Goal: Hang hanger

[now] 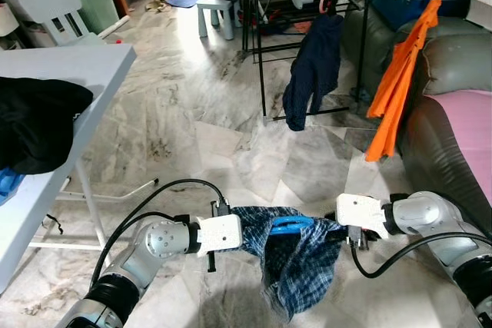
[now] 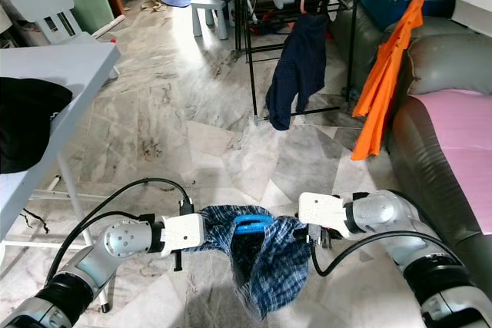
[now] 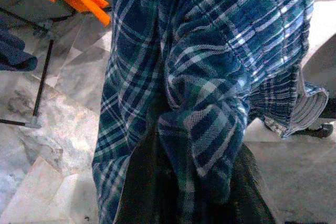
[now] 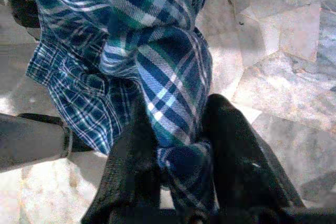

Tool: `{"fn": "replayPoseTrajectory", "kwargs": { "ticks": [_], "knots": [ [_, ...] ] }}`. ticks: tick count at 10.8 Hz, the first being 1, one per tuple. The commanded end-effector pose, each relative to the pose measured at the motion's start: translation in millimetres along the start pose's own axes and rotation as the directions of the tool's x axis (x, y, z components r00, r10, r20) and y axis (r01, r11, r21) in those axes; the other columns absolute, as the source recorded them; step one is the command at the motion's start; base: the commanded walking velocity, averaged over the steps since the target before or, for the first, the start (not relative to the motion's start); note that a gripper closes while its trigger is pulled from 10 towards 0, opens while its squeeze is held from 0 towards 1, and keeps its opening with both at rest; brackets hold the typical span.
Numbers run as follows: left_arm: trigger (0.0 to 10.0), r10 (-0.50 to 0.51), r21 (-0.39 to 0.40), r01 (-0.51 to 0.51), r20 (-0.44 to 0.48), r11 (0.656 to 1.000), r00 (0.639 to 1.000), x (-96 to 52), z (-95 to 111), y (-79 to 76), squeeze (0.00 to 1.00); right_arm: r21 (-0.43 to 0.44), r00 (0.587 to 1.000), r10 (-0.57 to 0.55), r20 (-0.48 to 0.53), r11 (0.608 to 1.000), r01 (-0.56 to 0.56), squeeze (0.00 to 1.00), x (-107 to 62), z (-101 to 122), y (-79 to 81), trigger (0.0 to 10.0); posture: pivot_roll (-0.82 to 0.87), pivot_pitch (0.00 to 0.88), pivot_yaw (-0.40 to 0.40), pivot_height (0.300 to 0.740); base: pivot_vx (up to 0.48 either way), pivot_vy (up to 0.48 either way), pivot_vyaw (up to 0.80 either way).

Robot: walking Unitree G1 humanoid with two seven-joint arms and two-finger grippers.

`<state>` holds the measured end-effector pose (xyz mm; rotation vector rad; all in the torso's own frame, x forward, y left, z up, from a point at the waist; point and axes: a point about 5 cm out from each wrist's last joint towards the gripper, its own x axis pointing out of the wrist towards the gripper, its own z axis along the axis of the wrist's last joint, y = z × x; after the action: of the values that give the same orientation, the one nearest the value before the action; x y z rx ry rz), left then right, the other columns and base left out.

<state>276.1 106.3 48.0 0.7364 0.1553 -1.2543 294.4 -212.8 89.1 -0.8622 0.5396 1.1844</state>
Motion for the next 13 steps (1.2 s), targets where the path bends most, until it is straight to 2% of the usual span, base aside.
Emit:
{"fn": "replayPoseTrajectory", "kwargs": {
  "ticks": [1,6,10,11,12,13],
  "knots": [
    [0.0,-0.012,0.018,0.012,-0.011,1.0,1.0,-2.7,-2,0.1,0.0,0.0,0.999,-0.016,0.029,1.0,0.016,0.0,-3.3,5,-4.6,0.0,-0.12,0.075,0.099,0.74,0.0,0.0,0.0],
    [0.0,0.005,0.019,-0.005,-0.005,1.0,1.0,0.0,-1,-0.3,0.0,0.005,0.997,0.011,0.077,1.0,-0.012,0.0,11.7,13,4.3,0.0,-0.11,0.069,0.096,0.74,0.0,0.0,0.0],
    [0.0,0.11,0.065,-0.112,0.037,0.992,0.993,2.8,6,12.1,0.0,0.023,0.996,0.014,0.087,1.0,-0.016,0.0,14.2,10,12.1,0.0,-0.12,0.065,0.094,0.74,0.0,0.0,0.0],
    [7.3,0.139,0.002,-0.139,0.026,0.99,0.99,3.3,3,15.1,0.17,0.014,0.999,-0.022,0.05,1.0,0.021,0.0,14.7,7,9.8,0.0,-0.12,0.061,0.095,0.74,0.0,0.0,0.0],
    [10.0,0.161,-0.047,-0.159,0.046,0.986,0.986,4.3,4,17.1,1.0,0.029,0.998,-0.053,0.045,0.998,0.052,0.0,16.4,6,8.1,0.0,-0.12,0.061,0.096,0.74,0.0,0.0,0.0],
    [10.0,0.219,-0.109,-0.211,0.073,0.971,0.973,4.5,5,20.7,1.0,0.041,0.994,-0.094,0.051,0.995,0.092,0.0,21.4,8,8.2,0.0,-0.12,0.06,0.098,0.74,0.0,0.0,0.0]
  ]
}}
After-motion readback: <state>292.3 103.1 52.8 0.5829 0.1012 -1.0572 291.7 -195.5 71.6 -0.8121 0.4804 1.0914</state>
